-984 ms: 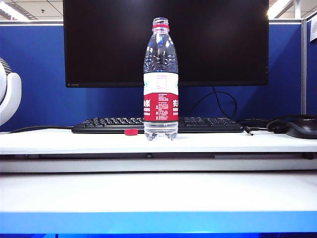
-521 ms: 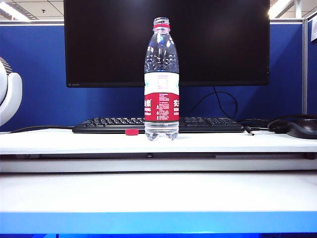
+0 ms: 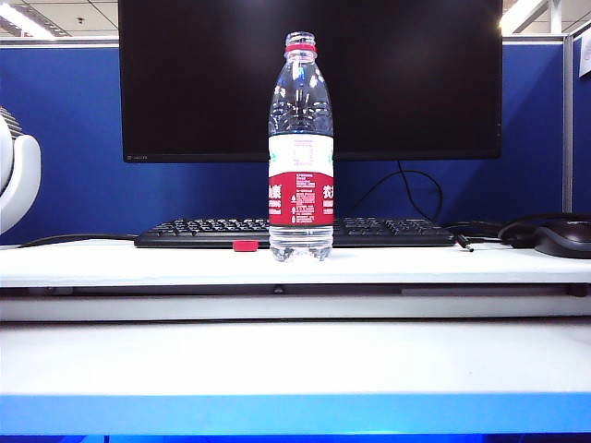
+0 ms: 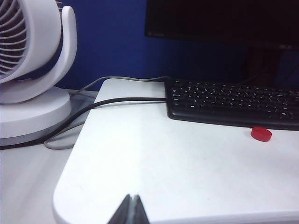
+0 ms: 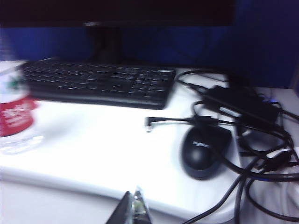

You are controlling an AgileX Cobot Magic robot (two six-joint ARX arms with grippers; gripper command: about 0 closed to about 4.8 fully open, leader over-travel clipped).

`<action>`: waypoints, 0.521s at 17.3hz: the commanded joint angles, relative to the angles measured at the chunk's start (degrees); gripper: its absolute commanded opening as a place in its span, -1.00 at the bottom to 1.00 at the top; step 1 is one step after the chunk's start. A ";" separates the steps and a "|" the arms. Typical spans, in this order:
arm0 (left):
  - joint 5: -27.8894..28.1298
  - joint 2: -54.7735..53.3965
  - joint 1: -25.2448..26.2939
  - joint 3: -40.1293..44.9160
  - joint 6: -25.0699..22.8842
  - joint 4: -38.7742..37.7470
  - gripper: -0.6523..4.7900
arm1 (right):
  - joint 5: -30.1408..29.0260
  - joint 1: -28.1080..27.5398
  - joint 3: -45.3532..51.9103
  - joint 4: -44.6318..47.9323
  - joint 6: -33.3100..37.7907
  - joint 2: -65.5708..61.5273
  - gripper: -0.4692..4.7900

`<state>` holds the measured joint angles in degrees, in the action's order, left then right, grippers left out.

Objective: Unscrew the cap from the plastic bottle on the table.

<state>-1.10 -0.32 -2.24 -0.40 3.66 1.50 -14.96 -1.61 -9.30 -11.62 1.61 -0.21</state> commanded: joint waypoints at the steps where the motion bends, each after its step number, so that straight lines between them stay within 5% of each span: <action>1: -0.22 0.13 -0.07 -0.02 -0.20 0.72 -0.77 | 3.39 -0.55 5.09 10.21 -0.13 0.09 -0.84; 9: -0.22 0.13 -0.07 -0.02 -0.20 0.72 -0.77 | 9.18 -0.63 9.01 13.97 -0.13 0.09 -0.84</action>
<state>-1.08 -0.32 -2.24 -0.40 3.68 1.50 -7.33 -2.22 -0.49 1.56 1.58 -0.19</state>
